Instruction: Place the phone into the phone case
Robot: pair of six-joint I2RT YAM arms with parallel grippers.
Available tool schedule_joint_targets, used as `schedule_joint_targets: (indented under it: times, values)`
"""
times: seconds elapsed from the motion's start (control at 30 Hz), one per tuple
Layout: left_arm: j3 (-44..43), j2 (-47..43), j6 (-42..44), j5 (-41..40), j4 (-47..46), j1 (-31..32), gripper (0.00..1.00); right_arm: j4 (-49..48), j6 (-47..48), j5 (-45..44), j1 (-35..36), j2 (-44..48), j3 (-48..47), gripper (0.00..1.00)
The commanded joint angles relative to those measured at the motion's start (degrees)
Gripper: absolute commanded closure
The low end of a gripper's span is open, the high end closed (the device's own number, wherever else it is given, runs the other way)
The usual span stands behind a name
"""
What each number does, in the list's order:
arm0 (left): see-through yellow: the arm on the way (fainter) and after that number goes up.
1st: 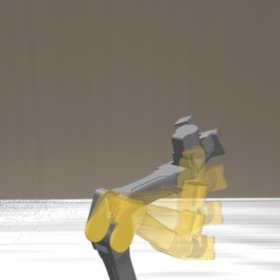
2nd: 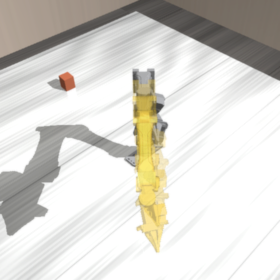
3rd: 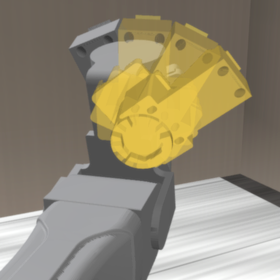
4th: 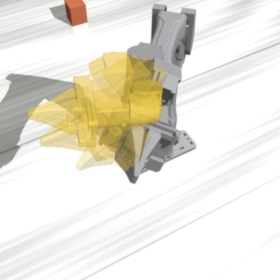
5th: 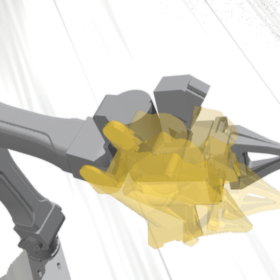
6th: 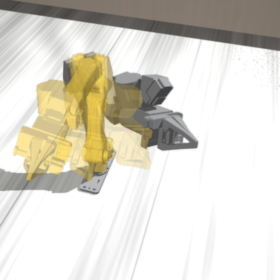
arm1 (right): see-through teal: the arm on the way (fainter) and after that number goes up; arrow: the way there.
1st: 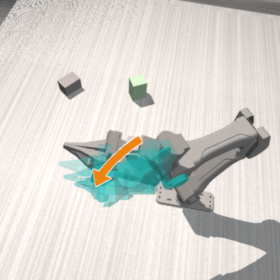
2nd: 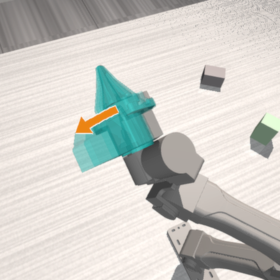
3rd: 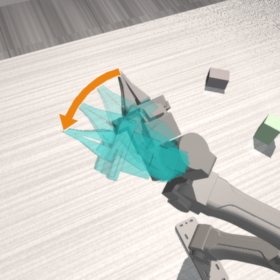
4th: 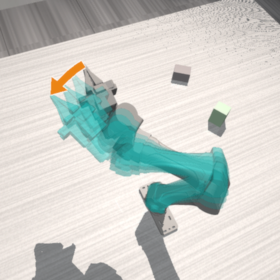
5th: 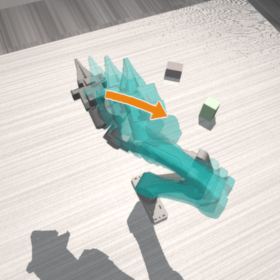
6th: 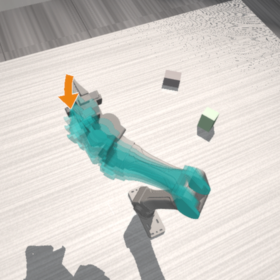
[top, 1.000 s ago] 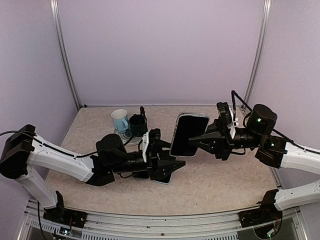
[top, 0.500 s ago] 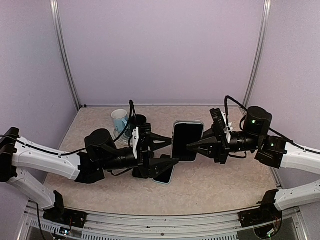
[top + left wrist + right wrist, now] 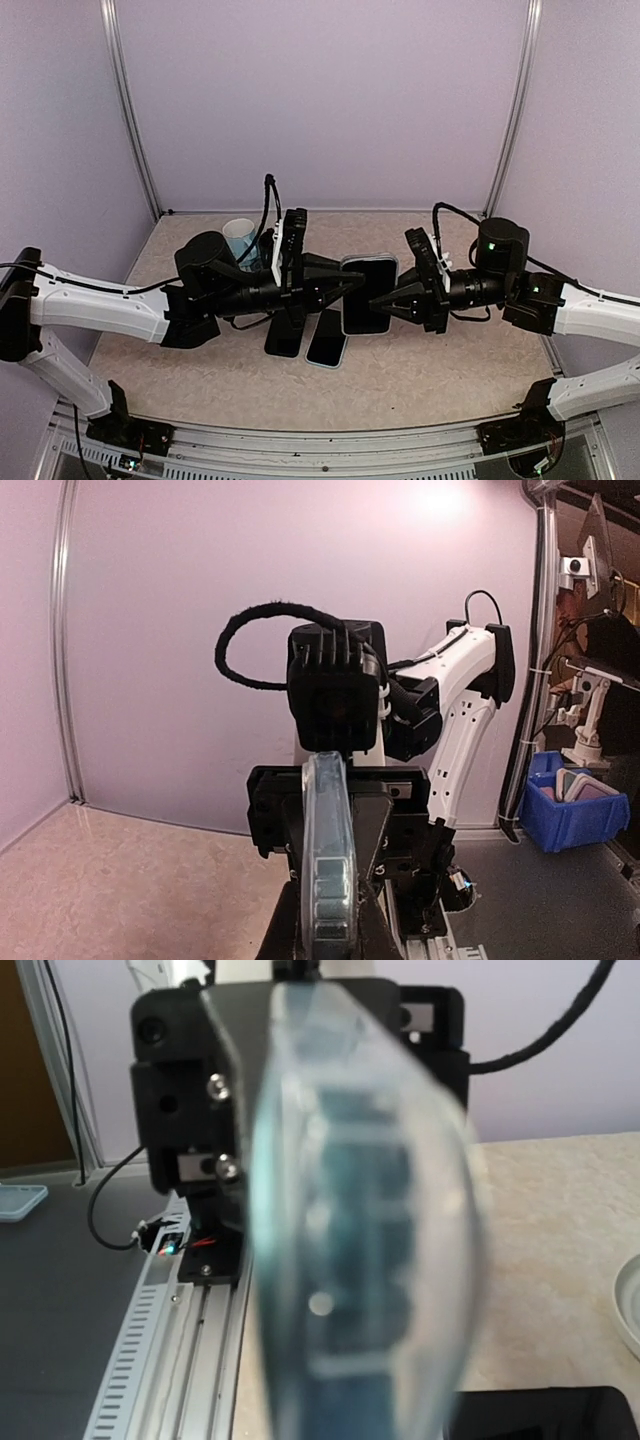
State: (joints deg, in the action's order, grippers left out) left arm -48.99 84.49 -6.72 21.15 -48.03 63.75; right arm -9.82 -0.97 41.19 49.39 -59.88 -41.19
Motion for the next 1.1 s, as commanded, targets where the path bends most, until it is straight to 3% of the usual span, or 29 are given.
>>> schedule_joint_targets:
  times: [0.0,0.03,0.1,0.13,0.17,0.3,0.37,0.47,0.57,0.77,1.03,1.07]
  values:
    - [-0.59,1.3,-4.27,0.47,-2.14,-0.25,1.0,-0.68,-0.97,-1.02,0.67,-0.67,0.46,1.0]
    - [0.01,0.61,-4.86,-1.31,-2.08,-0.36,1.0,-0.2,-2.24,-2.57,0.43,-0.74,0.84,1.0]
    - [1.05,-0.64,-6.43,-5.88,-0.3,-1.17,0.38,1.5,-6.43,-8.16,-0.53,-1.52,1.45,1.0]
    - [1.82,-1.3,-7.93,-9.13,0.96,-2.23,0.18,3.04,-9.63,-11.45,-1.88,-2.43,1.6,1.0]
    - [2.78,-2.67,-9.93,-14.7,2.79,-3.0,0.04,4.36,-12.83,-13.62,-4.39,-3.56,1.87,1.0]
    - [5.32,-7.35,-14.85,-29.97,14.82,-8.51,0.01,3.69,-30.17,-12.68,-11.97,-9.74,4.88,1.0]
    - [5.93,-9.99,-15.03,-40.0,22.85,-9.49,0.01,5.39,-35.69,-14.07,-12.94,-13.04,5.06,1.0]
    - [7.77,-13.15,-14.43,-48.62,29.4,-10.98,0.01,2.85,-41.79,-12.01,-13.17,-16.43,6.24,1.0]
    - [9.98,-16.72,-16.3,-51.43,34.63,-13.66,0.01,-3.98,-48.08,-7.39,-13.77,-19.31,9.66,1.0]
    - [15.87,-22.26,-21.66,-52.05,39.52,-17.34,0.01,-7.18,-51.66,-3.47,-14.69,-29.89,9.99,0.98]
    - [20.07,-28.13,-26.93,-59.42,44.73,-18.59,0.01,6.9,-44.91,-12.24,-16.68,-28.59,6.66,0.51]
    - [20.65,-28.91,-26.75,-60.12,44.77,-18.84,0.01,11.26,-42.85,-14.01,-16.8,-27.56,5.53,0.39]
